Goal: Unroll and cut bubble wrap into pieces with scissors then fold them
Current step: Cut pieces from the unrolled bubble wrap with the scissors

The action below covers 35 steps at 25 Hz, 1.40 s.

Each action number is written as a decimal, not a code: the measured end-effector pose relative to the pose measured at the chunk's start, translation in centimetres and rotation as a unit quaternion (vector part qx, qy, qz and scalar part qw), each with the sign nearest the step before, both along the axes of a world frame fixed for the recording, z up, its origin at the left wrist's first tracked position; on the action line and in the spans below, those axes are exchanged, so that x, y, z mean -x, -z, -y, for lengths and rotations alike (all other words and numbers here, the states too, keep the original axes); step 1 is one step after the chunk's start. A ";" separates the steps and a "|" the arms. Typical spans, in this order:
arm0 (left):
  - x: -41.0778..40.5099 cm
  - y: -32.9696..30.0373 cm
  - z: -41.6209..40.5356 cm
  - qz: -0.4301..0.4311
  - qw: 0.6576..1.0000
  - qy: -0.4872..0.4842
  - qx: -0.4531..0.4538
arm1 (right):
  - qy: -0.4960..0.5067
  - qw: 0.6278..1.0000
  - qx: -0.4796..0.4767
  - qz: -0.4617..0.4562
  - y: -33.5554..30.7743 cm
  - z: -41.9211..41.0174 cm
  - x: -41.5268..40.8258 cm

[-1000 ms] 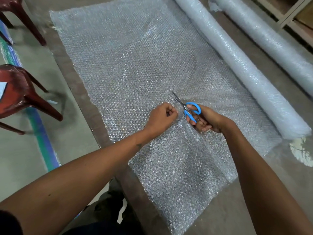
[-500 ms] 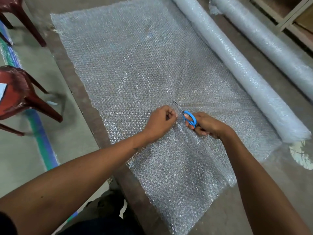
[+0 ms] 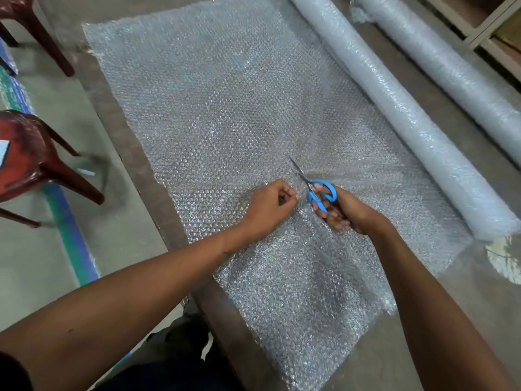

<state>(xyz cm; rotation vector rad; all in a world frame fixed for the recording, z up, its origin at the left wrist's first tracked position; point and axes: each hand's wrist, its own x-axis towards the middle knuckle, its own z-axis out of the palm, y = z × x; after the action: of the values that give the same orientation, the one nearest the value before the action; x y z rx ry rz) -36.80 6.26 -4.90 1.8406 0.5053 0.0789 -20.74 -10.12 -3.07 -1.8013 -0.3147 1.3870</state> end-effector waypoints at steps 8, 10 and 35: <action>0.2 0.0 0.0 -0.010 1.000 -0.004 0.022 | -0.031 0.998 -0.007 0.055 0.2 -1.3 -0.1; 0.2 -0.1 0.0 -0.014 1.000 -0.003 0.023 | -0.028 0.998 -0.002 0.054 0.1 -1.4 -0.1; -0.5 0.2 -2.7 -0.013 0.996 0.087 0.003 | -0.019 0.998 0.028 0.056 -0.6 -6.6 -0.7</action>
<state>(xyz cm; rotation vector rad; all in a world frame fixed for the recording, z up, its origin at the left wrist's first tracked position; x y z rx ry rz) -36.30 8.97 -5.10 1.8741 0.3607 -0.0656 -20.07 -3.50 -2.49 -1.9323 -0.3725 1.3355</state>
